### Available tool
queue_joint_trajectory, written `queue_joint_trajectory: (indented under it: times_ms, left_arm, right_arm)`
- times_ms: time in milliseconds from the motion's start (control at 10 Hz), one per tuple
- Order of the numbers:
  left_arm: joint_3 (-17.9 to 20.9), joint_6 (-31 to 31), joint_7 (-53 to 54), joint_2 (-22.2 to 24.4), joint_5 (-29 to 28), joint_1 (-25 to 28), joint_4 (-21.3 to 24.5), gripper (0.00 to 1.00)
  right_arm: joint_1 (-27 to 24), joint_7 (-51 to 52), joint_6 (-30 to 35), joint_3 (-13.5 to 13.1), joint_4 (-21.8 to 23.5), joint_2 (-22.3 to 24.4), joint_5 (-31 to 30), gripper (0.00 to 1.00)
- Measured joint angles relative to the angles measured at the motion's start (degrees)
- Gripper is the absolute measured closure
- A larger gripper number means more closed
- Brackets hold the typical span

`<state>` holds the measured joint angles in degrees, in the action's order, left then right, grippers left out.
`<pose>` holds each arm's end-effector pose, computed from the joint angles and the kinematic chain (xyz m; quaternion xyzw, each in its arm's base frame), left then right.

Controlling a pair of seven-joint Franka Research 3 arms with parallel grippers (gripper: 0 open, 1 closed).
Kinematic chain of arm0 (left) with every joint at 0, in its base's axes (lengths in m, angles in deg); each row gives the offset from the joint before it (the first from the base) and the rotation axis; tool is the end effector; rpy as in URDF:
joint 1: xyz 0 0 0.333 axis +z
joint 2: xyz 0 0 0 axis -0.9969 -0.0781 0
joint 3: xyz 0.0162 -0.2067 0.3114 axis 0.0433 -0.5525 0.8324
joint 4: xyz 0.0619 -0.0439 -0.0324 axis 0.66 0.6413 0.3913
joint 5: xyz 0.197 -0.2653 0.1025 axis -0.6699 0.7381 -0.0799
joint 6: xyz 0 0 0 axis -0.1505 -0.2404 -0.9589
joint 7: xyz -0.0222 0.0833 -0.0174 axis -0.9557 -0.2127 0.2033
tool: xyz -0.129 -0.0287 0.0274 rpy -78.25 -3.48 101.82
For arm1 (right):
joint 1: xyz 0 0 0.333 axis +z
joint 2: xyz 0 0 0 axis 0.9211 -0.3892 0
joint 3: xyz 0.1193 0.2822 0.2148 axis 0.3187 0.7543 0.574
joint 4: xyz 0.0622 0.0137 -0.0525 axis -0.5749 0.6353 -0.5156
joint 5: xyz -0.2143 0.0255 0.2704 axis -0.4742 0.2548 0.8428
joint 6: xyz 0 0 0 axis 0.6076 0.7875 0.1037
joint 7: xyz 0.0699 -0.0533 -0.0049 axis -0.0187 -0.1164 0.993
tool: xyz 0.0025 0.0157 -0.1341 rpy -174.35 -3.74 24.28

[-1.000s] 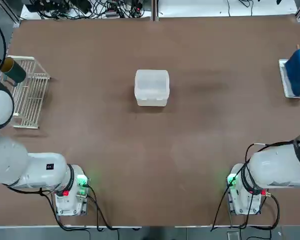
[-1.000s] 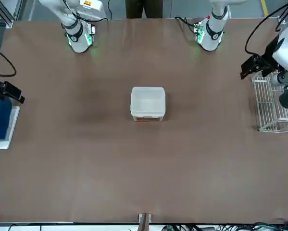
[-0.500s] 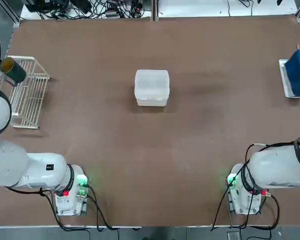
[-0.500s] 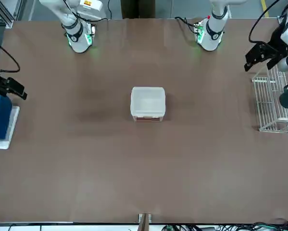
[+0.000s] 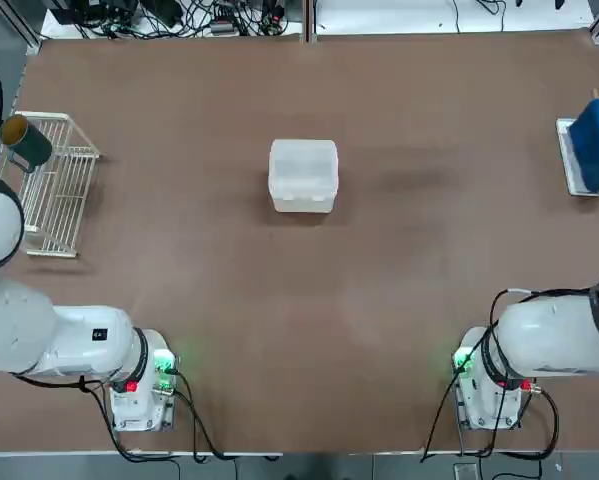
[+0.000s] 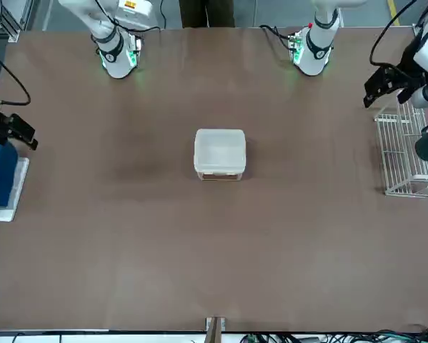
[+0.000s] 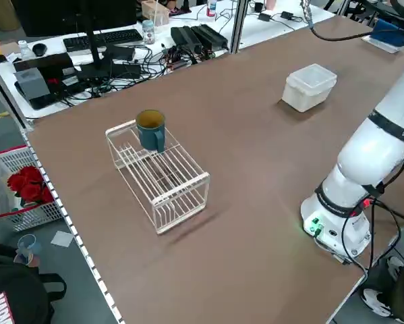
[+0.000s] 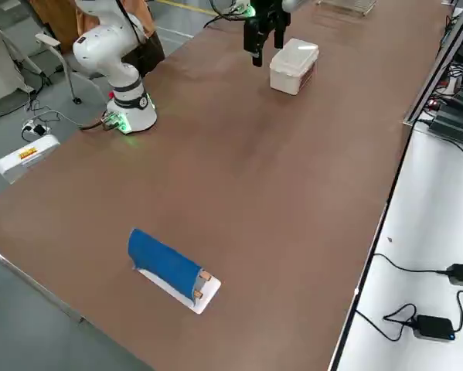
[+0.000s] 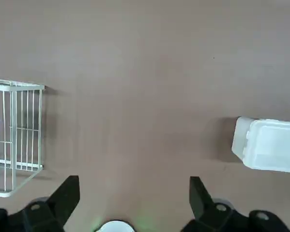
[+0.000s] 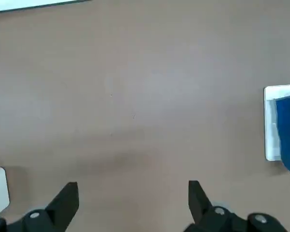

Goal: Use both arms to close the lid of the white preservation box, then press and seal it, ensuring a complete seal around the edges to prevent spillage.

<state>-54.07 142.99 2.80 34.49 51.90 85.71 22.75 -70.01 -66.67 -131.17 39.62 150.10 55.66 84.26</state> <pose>0.4772 -0.0783 0.7021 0.9995 0.0290 -0.0086 0.0048 0.5140 -0.0212 0.6572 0.9972 -0.0613 0.0419 0.0004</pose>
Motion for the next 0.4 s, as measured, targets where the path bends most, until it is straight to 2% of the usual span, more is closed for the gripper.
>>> queue_joint_trajectory:
  times_ms: [400]
  left_arm:
    - [0.2,0.2,0.1,-0.3,0.6,0.2,0.0,0.00]
  right_arm:
    - [0.0,0.0,-1.8,0.0,0.5,0.7,0.0,0.00]
